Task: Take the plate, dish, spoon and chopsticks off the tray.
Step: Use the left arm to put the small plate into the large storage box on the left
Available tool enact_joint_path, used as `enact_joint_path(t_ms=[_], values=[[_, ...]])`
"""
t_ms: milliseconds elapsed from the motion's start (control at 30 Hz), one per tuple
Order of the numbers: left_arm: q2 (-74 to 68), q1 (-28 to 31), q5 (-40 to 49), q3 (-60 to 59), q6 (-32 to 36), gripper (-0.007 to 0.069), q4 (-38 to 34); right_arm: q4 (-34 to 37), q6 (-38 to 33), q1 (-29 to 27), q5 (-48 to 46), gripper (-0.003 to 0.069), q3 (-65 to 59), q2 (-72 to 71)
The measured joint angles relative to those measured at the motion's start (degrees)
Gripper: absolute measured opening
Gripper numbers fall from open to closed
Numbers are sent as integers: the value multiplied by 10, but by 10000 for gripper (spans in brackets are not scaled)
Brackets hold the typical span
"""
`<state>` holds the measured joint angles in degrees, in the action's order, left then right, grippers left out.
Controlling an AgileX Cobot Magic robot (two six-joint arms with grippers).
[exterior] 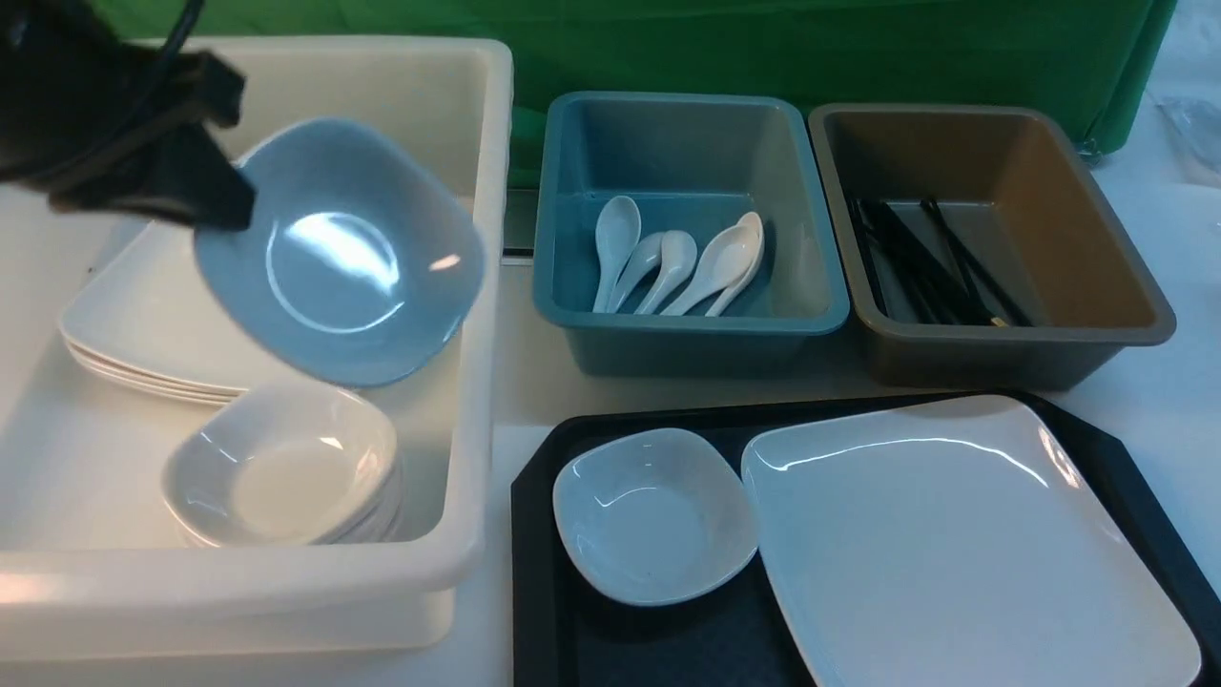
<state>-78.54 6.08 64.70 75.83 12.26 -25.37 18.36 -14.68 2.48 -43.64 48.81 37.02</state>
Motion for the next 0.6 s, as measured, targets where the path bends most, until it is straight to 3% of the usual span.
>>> enact_joint_path(t_ms=[167, 333, 600], values=[[0, 71, -84, -124, 32, 17, -3, 1, 0, 0, 7, 37, 0, 0], [-21, 77, -126, -190, 58, 17, -3, 7, 0, 0, 20, 37, 0, 0], [-35, 77, -147, -198, 60, 48, 39, 22, 0, 0, 22, 37, 0, 0]])
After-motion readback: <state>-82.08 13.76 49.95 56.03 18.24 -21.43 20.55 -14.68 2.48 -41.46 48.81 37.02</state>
